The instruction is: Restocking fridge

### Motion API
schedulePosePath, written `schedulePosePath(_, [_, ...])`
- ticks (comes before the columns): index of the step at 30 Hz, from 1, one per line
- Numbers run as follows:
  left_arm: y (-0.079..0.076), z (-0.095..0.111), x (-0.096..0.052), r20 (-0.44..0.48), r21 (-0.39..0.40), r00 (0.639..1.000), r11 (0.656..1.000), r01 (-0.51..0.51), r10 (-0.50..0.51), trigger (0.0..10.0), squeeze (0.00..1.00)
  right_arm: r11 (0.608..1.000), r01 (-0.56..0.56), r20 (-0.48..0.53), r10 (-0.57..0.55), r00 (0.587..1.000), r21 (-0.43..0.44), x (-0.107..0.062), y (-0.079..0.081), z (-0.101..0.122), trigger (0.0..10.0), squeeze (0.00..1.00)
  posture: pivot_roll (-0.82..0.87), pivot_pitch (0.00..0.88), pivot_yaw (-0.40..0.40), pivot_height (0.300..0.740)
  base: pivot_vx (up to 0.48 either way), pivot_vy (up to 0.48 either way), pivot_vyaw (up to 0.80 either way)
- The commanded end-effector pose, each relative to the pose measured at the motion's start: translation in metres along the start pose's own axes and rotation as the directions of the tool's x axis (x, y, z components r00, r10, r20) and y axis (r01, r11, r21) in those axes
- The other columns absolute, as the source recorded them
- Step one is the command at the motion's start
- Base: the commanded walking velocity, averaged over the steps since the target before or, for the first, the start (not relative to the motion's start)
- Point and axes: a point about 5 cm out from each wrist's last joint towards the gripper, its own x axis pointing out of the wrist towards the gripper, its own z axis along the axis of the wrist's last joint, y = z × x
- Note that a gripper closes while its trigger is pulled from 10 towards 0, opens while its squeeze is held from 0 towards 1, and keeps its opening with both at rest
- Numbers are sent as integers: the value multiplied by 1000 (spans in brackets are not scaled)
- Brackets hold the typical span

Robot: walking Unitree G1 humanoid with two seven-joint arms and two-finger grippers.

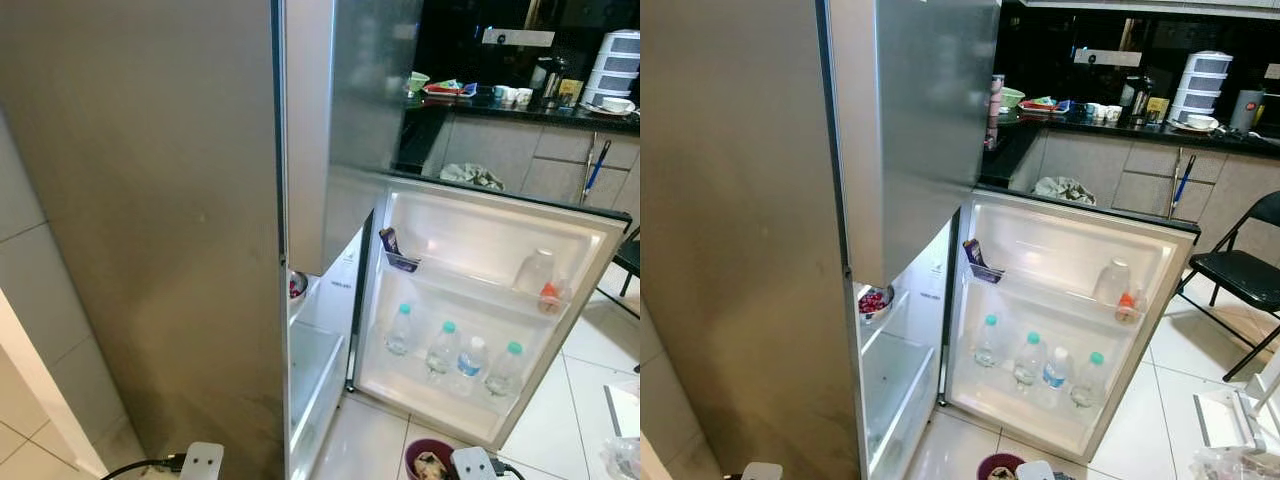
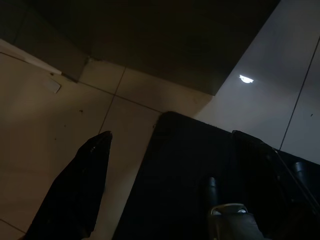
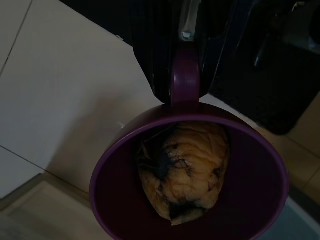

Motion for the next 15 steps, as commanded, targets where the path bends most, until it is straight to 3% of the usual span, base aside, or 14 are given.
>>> schedulePosePath(1, [-5, -1, 0, -9, 2, 1000, 1000, 14, -14, 10000, 0, 1000, -10, 28, 10, 1000, 11, 1, 1, 5, 0, 0, -3, 25, -43, 734, 0, 0, 0])
schedulePosePath(2, [-6, -1, 0, -9, 3, 1000, 1000, 14, -14, 10000, 0, 1000, 12, 23, -12, 1000, -24, 1, -1, 6, 1176, 0, -3, 27, -44, 734, 0, 0, 0])
schedulePosePath(3, [-6, -1, 0, -8, 3, 1000, 1000, 15, -15, 10000, 0, 1000, 18, 22, -17, 1000, -12, 1, -1, 5, 10000, 0, -3, 27, -44, 734, 0, 0, 0])
schedulePosePath(10, [-4, 0, 0, -8, 5, 1000, 1000, 9, -9, 10000, 0, 1000, -9, 9, 9, 1000, 2, 1, 0, 4, 10000, 0, -3, 31, -47, 734, 0, 0, 0])
schedulePosePath(11, [-4, 0, 0, -9, 6, 1000, 1000, 9, -9, 10000, 0, 1000, -11, 6, 11, 1000, -10, 1, 0, 4, 9294, 0, -3, 31, -47, 734, 0, 0, 0])
schedulePosePath(12, [-4, -1, 0, -9, 6, 1000, 1000, 8, -8, 10000, 0, 1000, -11, 4, 11, 1000, -20, 1, 0, 4, 9294, 0, -3, 31, -47, 734, 0, 0, 0])
schedulePosePath(13, [-3, -1, 0, -12, 5, 1000, 1000, 6, -6, 10000, 0, 1000, 24, -4, -24, 1000, -6, 0, -3, 2, 10000, 0, -1, 33, -47, 734, 0, 0, 0])
schedulePosePath(15, [-3, -2, 0, -14, 6, 1000, 1000, 5, -5, 10000, 0, 1000, 7, -8, -7, 1000, 11, 0, -2, 1, 10000, 0, -1, 33, -47, 734, 0, 0, 0])
